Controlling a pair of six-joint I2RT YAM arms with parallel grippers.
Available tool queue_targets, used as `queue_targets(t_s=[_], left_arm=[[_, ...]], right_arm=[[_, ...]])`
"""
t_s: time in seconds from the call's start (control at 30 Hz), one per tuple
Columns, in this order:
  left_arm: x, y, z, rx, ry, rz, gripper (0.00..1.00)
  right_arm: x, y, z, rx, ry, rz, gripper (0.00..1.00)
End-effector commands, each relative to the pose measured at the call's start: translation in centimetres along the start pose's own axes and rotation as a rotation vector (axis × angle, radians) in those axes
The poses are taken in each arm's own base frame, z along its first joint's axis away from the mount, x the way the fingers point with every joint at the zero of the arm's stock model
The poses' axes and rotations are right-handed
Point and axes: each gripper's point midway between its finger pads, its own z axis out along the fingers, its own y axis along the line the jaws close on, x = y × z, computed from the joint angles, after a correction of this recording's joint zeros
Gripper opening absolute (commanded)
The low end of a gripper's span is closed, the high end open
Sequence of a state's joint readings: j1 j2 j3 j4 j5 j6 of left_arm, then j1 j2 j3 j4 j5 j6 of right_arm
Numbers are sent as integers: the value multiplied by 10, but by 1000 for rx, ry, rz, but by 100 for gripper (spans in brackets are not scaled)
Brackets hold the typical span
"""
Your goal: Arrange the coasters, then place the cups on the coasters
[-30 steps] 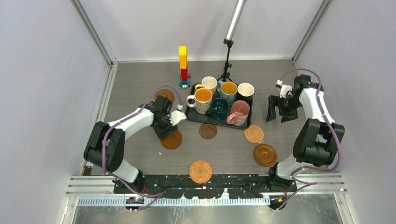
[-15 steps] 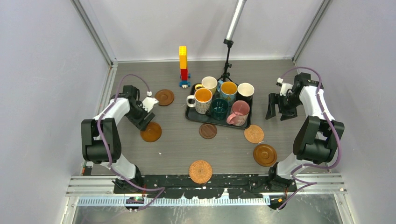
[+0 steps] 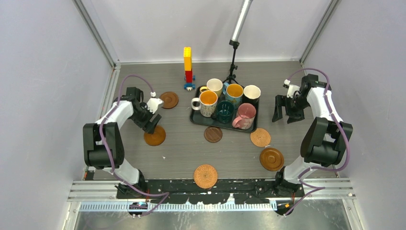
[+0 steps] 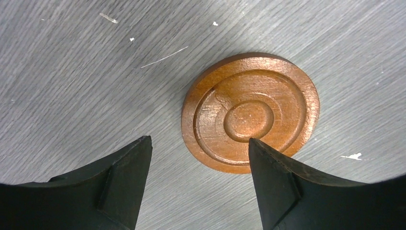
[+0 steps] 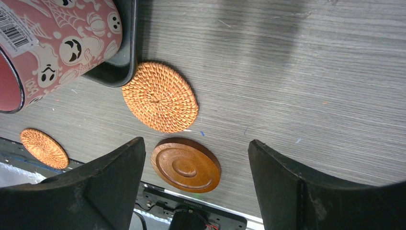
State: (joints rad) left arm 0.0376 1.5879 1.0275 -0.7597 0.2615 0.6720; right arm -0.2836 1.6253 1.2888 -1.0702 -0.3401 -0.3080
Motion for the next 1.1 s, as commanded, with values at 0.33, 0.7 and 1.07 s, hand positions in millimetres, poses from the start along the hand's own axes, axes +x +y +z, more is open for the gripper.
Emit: queue_targets(t_s=[0.33,0.7,1.07], left_arm=[[-14,-10,42,-21,48,53,56],[-57,-6,58,-24,4,-7,45],[-79,7,61,-48,-11,-34,45]], right_arm=[[-17,2,-11,3,-53,-16,83],[-22,0,-13,13,-62,-20,83],[-23,1,-12,6,-62,-14,83]])
